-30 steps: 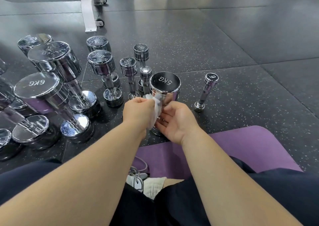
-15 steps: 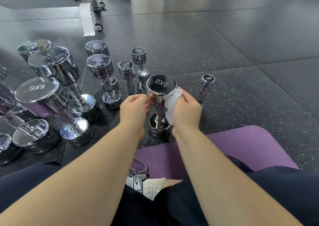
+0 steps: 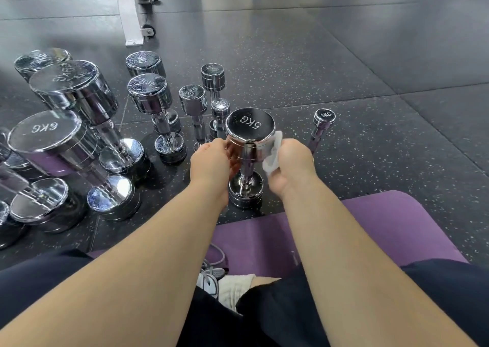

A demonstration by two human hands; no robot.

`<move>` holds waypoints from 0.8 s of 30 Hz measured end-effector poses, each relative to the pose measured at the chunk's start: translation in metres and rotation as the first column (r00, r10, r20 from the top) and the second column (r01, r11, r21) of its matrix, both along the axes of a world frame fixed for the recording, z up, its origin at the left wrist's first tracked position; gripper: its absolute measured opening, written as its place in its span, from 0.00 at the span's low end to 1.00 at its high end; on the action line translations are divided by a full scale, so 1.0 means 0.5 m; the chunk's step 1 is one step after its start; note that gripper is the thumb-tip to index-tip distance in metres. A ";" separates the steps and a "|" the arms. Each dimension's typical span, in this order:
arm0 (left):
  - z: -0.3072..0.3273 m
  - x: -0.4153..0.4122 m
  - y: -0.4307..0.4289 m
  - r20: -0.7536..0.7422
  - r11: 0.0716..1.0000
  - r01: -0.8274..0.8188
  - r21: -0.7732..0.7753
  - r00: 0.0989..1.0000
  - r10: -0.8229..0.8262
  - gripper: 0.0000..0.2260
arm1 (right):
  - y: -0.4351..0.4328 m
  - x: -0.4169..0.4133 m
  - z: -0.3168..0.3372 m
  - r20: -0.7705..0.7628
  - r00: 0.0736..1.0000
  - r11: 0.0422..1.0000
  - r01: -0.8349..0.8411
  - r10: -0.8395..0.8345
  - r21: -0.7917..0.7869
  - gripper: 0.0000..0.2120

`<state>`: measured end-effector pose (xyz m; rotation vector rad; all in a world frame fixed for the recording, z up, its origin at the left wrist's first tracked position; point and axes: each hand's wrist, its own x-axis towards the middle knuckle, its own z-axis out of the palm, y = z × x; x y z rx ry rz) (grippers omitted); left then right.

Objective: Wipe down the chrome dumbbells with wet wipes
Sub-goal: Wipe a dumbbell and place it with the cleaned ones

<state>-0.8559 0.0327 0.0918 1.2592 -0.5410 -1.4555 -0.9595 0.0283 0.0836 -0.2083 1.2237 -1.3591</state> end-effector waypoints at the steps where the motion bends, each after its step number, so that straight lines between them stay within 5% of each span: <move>1: 0.000 0.001 0.002 0.013 1.000 0.006 0.009 1.000 -0.006 0.06 | 0.001 0.004 -0.007 0.080 0.996 1.000 -0.031 0.031 0.001 0.17; 7: -0.025 0.023 -0.013 0.235 0.993 0.012 0.120 0.971 -0.040 0.07 | 0.028 0.016 -0.010 0.309 0.934 0.981 -0.195 0.179 0.020 0.19; 13: 0.008 0.027 0.007 -0.024 0.930 0.252 0.267 0.967 -0.255 0.08 | 0.024 0.018 -0.012 0.220 0.960 0.982 -0.185 0.171 0.045 0.17; 16: 0.010 0.030 0.009 -0.014 0.913 0.285 0.292 0.956 -0.294 0.09 | 0.022 0.020 -0.019 0.093 0.973 0.966 -0.224 0.213 0.131 0.15; 24: 0.035 0.020 -0.015 -0.182 0.951 0.156 0.265 0.977 -0.110 0.10 | 0.008 -0.010 -0.026 0.011 0.999 0.988 0.029 -0.031 0.153 0.06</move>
